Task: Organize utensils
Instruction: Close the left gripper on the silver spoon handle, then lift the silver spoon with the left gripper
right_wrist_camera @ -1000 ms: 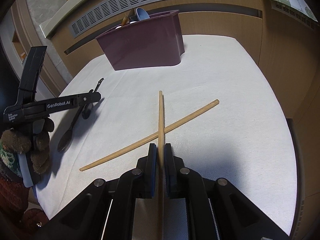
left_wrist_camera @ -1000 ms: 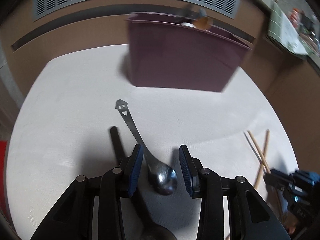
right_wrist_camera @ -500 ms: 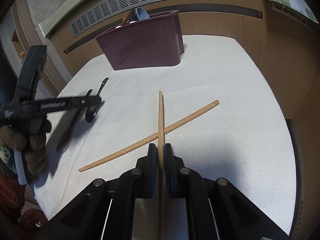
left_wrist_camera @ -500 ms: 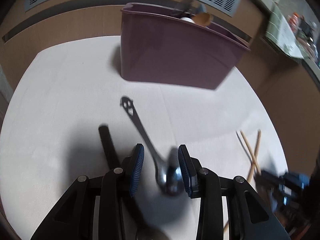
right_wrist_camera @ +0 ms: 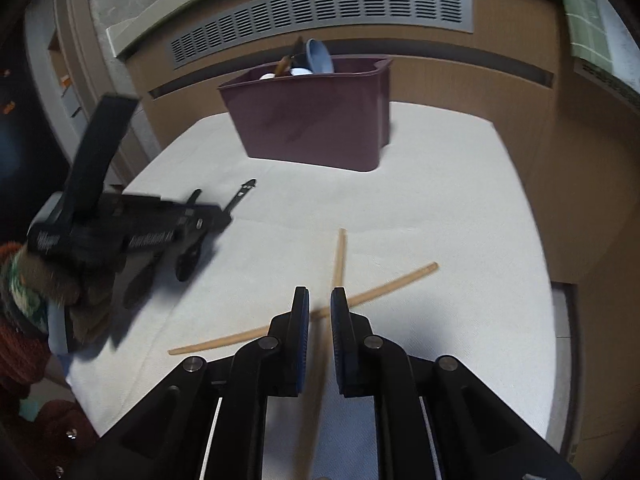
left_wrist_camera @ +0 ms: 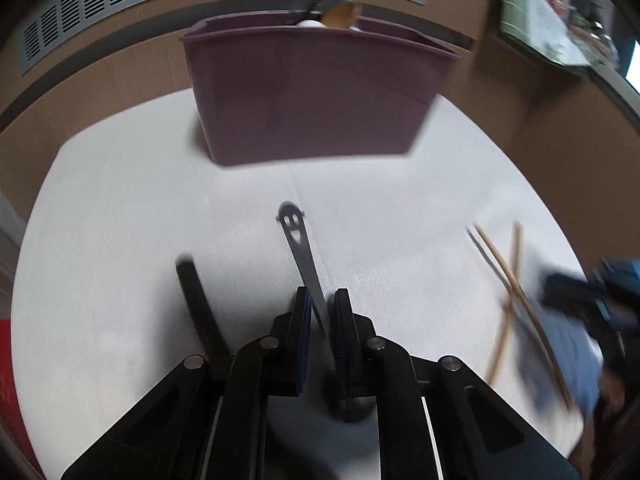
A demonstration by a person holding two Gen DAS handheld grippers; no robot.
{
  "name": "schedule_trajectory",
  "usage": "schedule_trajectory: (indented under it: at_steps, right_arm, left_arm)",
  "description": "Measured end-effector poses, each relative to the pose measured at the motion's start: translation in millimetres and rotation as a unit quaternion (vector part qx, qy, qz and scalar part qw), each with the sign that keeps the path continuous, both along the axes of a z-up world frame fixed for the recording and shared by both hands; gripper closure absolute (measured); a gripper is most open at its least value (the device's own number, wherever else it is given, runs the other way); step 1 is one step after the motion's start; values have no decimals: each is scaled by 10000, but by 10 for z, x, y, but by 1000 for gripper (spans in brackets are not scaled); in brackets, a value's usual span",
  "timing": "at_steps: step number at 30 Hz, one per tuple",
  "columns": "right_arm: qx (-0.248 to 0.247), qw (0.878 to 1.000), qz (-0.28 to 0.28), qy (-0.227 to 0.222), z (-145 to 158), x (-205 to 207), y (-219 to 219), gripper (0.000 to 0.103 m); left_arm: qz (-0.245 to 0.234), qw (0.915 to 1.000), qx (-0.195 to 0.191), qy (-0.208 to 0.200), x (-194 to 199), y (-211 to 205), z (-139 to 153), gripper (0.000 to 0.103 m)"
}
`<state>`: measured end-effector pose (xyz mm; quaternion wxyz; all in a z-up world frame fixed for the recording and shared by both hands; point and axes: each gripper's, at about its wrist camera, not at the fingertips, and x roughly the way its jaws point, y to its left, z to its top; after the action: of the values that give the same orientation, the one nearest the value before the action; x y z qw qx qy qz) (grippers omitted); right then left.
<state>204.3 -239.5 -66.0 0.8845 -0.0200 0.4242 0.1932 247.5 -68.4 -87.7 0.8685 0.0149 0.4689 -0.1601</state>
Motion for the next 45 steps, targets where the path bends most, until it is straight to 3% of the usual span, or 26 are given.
schedule_trajectory:
  at_steps: [6,10,13,20,24,27,31,35,45]
  right_arm:
    - [-523,9977,-342,251,-179,280,95,92]
    - [-380,9983,-273,337,-210,327,104,90]
    - [-201,9992,-154,303,-174,255,109,98]
    - [-5,9981,-451,-410,155,51,19,98]
    - [265,9962,-484,-670,315,-33,-10,98]
    - [443,9947,-506,-777,418,-73,-63,98]
    - [528,9932,-506,-907,525,-91,-111,98]
    - [645,9922,-563,-903,557,-80,-102,98]
    - [539,9938,-614,-756,480,-80,-126,98]
  left_arm:
    - [-55,9996,-230,177,-258,114,32,90]
    - [-40,9994,-237,235,-225,94,34,90]
    - [22,9995,-202,236,-152,76,22,90]
    - [115,9996,-8,270,78,-73,33,90]
    - [-2,9995,312,-87,-45,-152,33,94]
    - [230,9984,-502,-131,-216,81,168,96]
    - [679,9876,-1253,-665,-515,440,529,96]
    - [779,9803,-1594,-866,-656,639,696,99]
    - [909,9705,-1812,-1302,-903,973,931,95]
